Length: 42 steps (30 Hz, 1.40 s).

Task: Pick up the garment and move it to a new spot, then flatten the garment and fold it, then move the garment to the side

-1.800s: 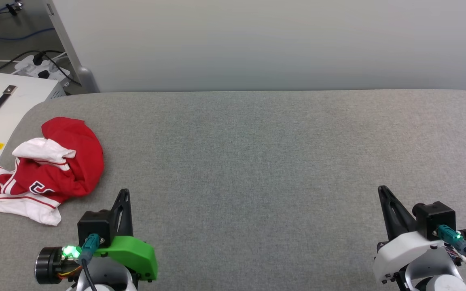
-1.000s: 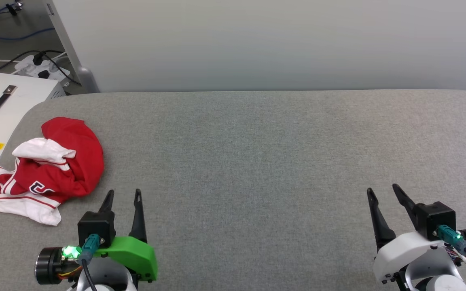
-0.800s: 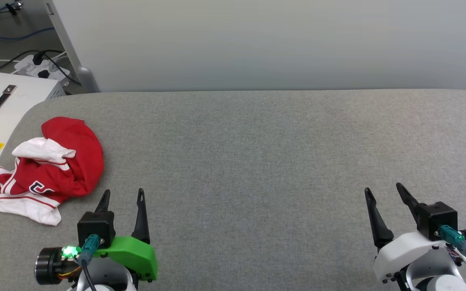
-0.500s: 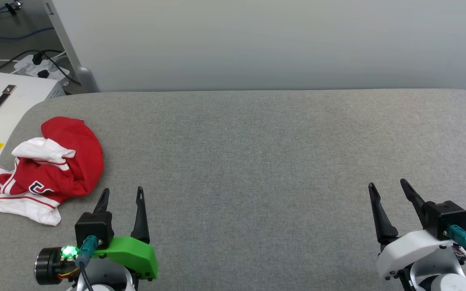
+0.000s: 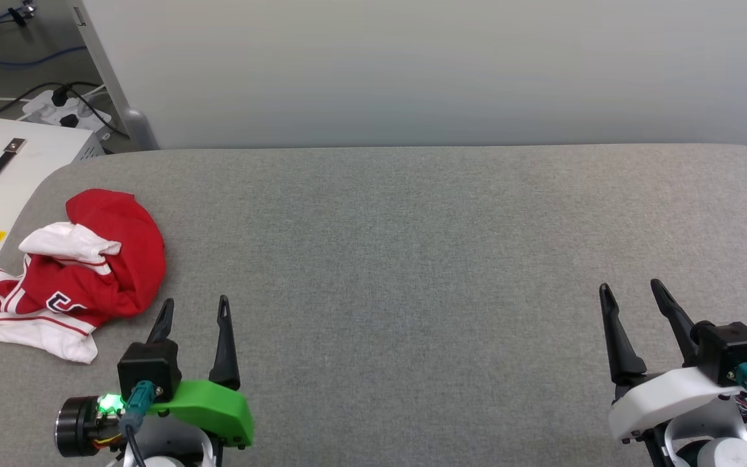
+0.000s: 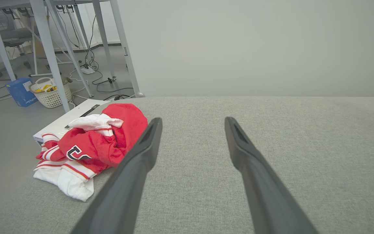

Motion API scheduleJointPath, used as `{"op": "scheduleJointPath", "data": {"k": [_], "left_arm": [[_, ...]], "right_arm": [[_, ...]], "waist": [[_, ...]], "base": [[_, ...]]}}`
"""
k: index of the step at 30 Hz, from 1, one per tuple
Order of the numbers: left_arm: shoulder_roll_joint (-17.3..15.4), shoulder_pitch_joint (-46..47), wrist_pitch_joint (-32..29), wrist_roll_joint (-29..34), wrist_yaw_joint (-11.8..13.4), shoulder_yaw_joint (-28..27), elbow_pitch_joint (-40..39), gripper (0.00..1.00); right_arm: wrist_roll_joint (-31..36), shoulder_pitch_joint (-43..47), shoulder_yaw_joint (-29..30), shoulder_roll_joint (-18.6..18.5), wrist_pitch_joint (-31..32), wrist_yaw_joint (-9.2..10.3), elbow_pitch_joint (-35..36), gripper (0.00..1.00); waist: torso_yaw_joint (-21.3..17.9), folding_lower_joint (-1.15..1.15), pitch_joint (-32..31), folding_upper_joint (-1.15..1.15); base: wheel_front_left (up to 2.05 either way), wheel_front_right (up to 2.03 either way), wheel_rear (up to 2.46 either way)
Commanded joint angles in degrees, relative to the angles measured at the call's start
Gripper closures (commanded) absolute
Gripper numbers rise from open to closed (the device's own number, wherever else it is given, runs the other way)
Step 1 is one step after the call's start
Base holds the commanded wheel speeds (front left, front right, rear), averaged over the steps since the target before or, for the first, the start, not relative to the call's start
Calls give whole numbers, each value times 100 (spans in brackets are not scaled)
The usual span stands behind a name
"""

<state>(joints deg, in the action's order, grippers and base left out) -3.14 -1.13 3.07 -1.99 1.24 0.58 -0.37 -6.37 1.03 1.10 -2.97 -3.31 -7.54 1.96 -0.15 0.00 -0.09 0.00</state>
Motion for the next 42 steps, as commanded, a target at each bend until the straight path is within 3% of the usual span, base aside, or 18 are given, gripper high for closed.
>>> {"op": "scheduleJointPath", "data": {"k": [1,42], "left_arm": [[7,-36,74,-39,29,8,-9,0],[15,-190,560,-139,214,154,221,0]], "right_arm": [[-89,41,14,2,-64,1,55,0],[-352,348,-64,6,-545,3,-104,0]], "waist": [[-1,0,-2,0],[-27,0,-19,0]], "base": [[0,0,0],[0,0,0]]}}
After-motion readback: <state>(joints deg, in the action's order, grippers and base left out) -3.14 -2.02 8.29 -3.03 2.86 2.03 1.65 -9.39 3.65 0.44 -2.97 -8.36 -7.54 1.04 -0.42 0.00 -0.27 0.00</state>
